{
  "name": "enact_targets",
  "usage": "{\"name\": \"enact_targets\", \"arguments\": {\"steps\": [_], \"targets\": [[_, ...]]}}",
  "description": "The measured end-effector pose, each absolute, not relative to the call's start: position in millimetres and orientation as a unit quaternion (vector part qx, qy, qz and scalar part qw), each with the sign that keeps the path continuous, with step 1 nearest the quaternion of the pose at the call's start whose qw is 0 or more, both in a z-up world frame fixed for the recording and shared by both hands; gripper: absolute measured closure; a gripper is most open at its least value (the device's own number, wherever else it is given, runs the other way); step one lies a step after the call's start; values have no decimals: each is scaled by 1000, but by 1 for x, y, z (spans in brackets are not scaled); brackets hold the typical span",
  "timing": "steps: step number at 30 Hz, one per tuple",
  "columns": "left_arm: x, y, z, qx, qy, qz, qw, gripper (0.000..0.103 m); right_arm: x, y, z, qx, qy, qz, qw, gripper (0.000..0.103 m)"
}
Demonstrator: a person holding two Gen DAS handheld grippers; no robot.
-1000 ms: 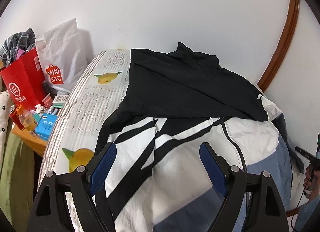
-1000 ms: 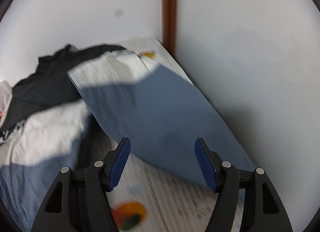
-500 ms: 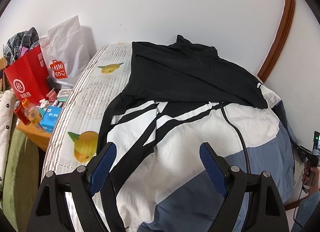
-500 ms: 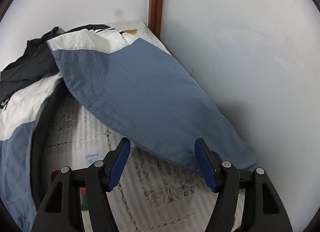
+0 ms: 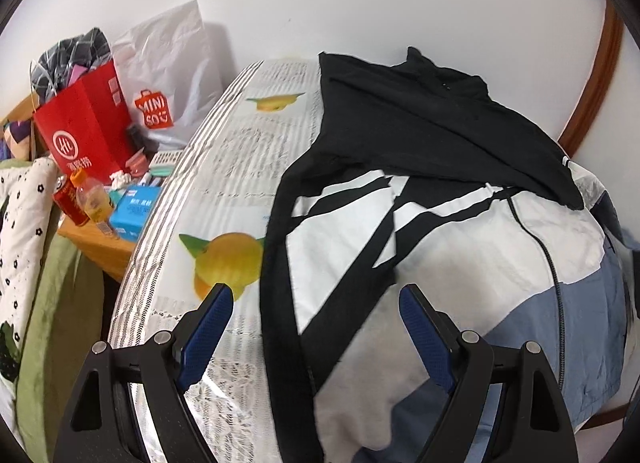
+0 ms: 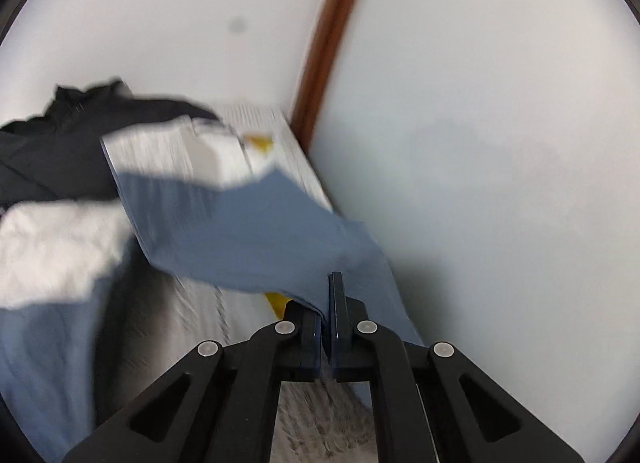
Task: Fold large clothes
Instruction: 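Lay the blue-grey sleeve across the jacket back with the right tool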
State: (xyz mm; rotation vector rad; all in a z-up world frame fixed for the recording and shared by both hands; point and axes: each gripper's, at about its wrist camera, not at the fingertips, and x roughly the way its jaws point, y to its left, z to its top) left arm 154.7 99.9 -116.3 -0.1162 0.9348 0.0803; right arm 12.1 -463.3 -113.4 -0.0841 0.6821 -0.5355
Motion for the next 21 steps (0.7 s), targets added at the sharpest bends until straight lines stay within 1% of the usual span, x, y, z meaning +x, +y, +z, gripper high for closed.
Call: {"name": "enact_targets", "arguments": {"steps": [4,10,14,21], "targets": [[155,106,-119,-54,448,34,892,19,26,-431,-70,-52,284,-233,929,100],[156,117,-125,-61,446,31,893,19,72,-377,-36,-45,249,-167,953,100],[157,128,-128,-85,444,26,892,19,106,-336,-28,-44,237,-119,963,100],[162,138,-131,-111,442,9,890,19,156,-249,-30,-65,241,-21,968,100]]}}
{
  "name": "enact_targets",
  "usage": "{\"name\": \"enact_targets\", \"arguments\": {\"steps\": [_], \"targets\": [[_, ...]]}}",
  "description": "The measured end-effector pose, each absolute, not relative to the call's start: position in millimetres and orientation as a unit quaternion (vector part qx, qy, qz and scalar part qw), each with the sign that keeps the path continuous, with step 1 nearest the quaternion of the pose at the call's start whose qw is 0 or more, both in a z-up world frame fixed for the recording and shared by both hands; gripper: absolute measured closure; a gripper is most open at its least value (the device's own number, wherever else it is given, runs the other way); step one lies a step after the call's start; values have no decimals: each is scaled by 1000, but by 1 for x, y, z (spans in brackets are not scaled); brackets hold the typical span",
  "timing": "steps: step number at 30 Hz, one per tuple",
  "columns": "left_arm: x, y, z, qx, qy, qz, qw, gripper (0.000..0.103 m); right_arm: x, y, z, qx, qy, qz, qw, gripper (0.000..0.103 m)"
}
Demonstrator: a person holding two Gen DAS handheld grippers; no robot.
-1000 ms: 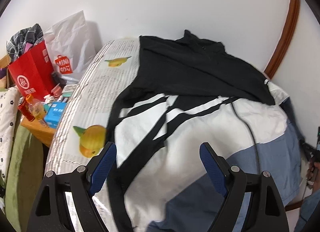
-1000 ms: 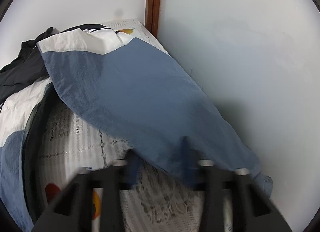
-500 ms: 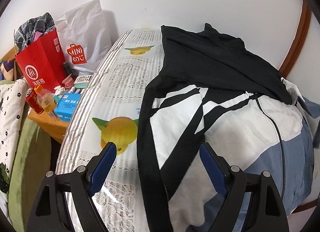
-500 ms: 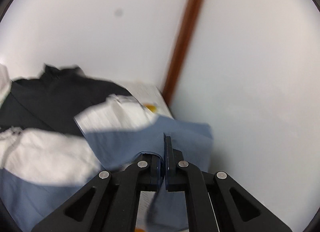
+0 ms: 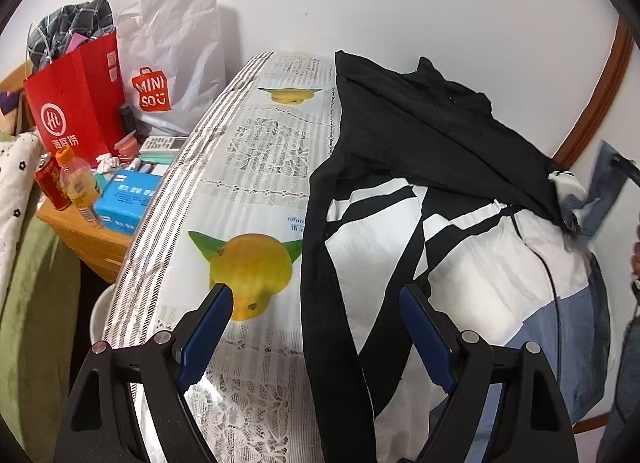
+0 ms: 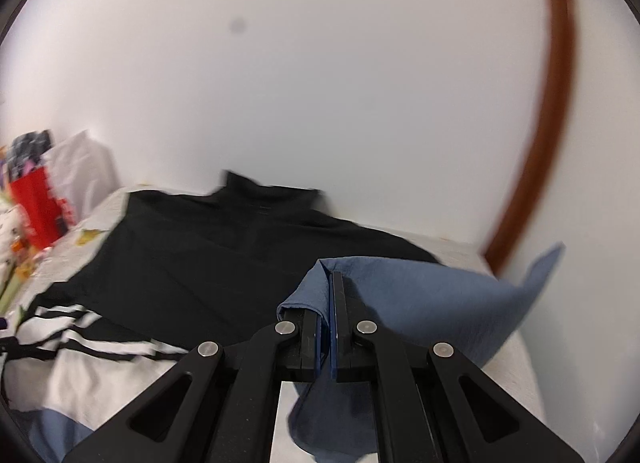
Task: Fold large clothes
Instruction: 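Lay the blue-grey sleeve across the jacket back with the right tool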
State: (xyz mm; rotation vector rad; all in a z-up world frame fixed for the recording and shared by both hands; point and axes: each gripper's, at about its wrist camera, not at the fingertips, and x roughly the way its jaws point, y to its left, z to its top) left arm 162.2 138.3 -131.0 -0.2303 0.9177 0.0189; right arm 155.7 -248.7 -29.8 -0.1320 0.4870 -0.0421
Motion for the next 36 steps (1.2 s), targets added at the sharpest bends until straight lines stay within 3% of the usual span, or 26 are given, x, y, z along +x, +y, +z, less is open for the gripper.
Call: {"name": "enact_targets", "arguments": {"steps": [10,19,22,24,26,36], "targets": [[169,141,-142,-116,452,-2,885,19,221,-144,-72,-121,280,56,951,100],[171,134,-146,-121,458,-12,881,19,245,-125,-103,-123,322,71,936,97],[170,133,-144,-122,457,-15,881,19,246,-130,-105,-117,345,75,928,82],[169,132,-142,-114,455,-16,883,19,237,-136,-103,-112,349,75,927,43],[168,128,-140,-102,453,-15,885,19,224,-142,-99,-99,342,81,931,20],[160,110,-113,-67,430,-4,900,19,145,-205,-89,-39,324,33,945,18]]}}
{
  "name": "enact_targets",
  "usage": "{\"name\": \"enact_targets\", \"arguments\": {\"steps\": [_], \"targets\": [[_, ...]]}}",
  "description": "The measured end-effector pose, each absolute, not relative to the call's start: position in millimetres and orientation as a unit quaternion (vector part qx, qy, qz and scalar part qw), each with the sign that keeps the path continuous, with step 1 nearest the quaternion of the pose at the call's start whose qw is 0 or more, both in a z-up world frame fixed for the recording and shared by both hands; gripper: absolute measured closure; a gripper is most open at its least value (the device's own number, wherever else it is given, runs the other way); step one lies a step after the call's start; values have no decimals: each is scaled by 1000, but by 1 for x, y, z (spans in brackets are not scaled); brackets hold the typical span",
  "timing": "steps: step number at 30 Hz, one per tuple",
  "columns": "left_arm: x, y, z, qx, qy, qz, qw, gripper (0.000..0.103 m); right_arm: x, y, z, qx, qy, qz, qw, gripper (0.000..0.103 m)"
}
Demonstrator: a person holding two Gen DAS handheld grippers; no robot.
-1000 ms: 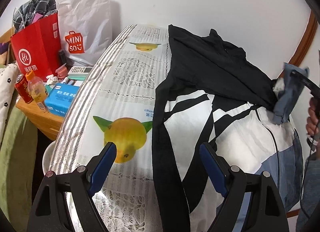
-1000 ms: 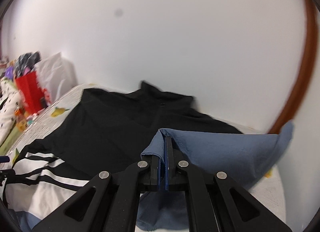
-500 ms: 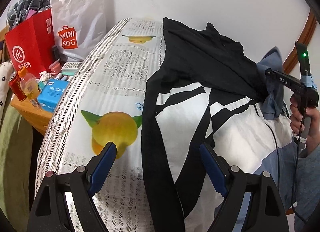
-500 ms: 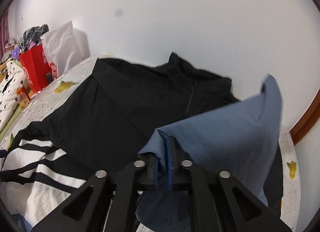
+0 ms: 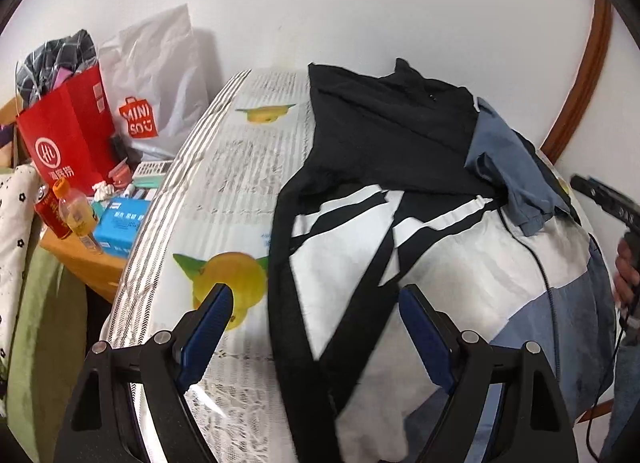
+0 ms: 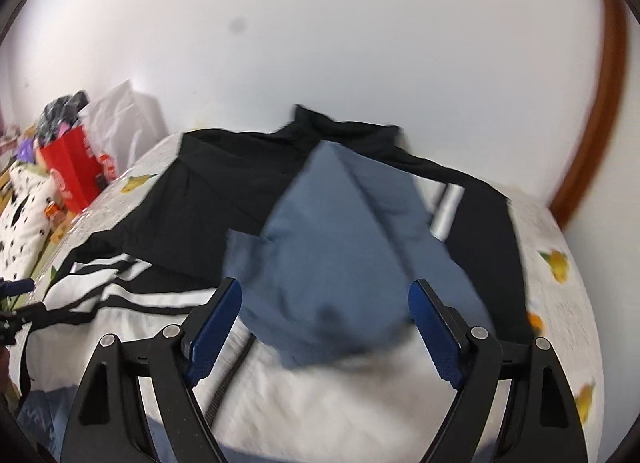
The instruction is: Fold large clothes
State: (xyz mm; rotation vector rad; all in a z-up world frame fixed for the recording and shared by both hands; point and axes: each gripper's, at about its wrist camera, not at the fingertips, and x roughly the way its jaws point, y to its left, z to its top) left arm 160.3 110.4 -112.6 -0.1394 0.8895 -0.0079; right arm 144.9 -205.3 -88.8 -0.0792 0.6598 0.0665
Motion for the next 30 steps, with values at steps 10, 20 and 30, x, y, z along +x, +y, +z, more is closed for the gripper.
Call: {"name": "enact_targets", "arguments": {"steps": [10,20,30], "targets": [[171,50,-79,-40,414,-47,908,20,87,-281,-93,-27,338,-21,941,24],[198,-38,-47,14,388,-89,917,20,44,-354,-78,13,318,-66,946,33],[238,-108,-43,25,395,-157,905,20,30,-399,-72,2,317,-140,938,33]]}}
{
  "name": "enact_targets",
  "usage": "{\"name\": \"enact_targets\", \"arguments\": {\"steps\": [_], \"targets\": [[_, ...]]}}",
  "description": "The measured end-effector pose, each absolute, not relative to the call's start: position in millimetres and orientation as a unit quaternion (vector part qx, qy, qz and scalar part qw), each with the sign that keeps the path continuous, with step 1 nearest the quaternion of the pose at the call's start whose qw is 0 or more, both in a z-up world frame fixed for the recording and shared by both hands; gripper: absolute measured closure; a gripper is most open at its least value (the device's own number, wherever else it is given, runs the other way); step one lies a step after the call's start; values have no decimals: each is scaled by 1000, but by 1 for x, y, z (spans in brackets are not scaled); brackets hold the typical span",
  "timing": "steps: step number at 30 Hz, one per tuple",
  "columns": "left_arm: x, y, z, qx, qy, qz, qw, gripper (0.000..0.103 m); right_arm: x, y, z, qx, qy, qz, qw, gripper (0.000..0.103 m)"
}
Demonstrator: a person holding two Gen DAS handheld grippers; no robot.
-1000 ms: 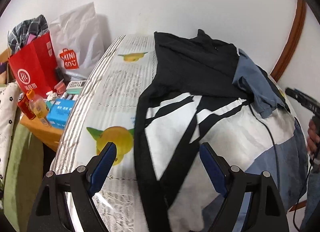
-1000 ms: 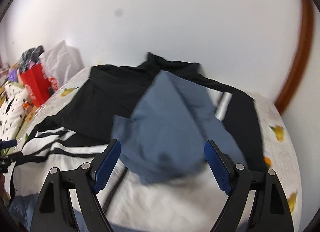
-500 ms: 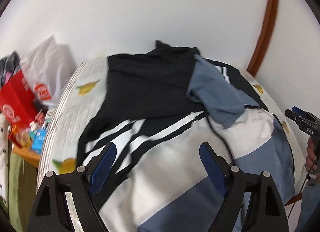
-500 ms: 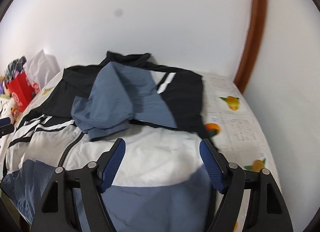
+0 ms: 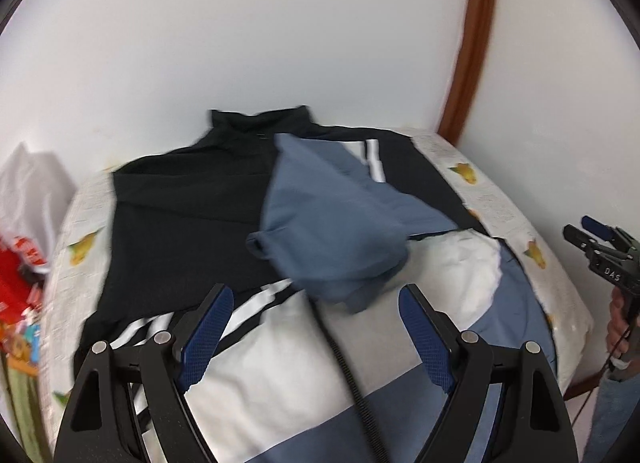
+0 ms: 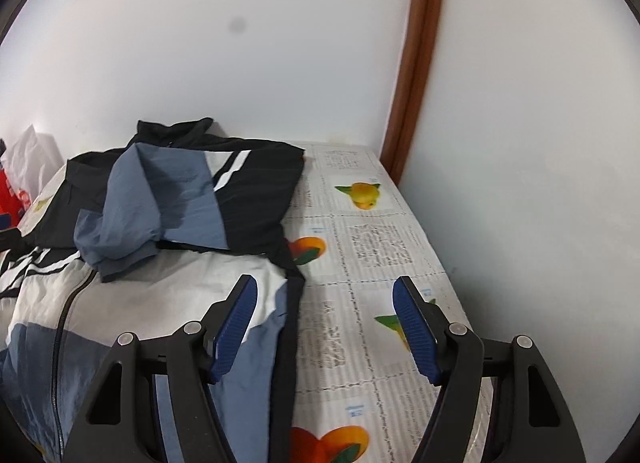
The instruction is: Fold large clothes
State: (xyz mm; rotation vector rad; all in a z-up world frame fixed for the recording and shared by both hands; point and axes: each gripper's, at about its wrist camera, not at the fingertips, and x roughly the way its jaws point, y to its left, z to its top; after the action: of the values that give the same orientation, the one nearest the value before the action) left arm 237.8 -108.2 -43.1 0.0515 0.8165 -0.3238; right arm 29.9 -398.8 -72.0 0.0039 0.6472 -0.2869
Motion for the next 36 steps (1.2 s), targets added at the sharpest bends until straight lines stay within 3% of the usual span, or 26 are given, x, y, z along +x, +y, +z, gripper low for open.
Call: {"name": "enact_targets", "arguments": {"steps": [7,11,22,24,26,28,36], "targets": [[267,-158,-74,46,420,-192,886,20,45,-420,-81,34,312,-121,942,33],[282,-179,-97,63,439,-208,872,28,59,-423,-90,38,316,-113,941,33],[316,-206,-148,118,475,-164,857,29,84,-425,-117,35,343,-98,934,33],[320,-203,-151,106,479,-157,857,39,84,-424,-119,33,346,-98,933,33],[321,-199,-150,103,476,-150,860,65,84,-422,-119,30,349,-99,932,33],[321,-189,-142,81,472,-163,863,72,83,-419,-117,26,350,-98,931,33],[309,-109,-72,23,403,-135,905,75,93,-383,-94,5,341,-65,938,33]]}}
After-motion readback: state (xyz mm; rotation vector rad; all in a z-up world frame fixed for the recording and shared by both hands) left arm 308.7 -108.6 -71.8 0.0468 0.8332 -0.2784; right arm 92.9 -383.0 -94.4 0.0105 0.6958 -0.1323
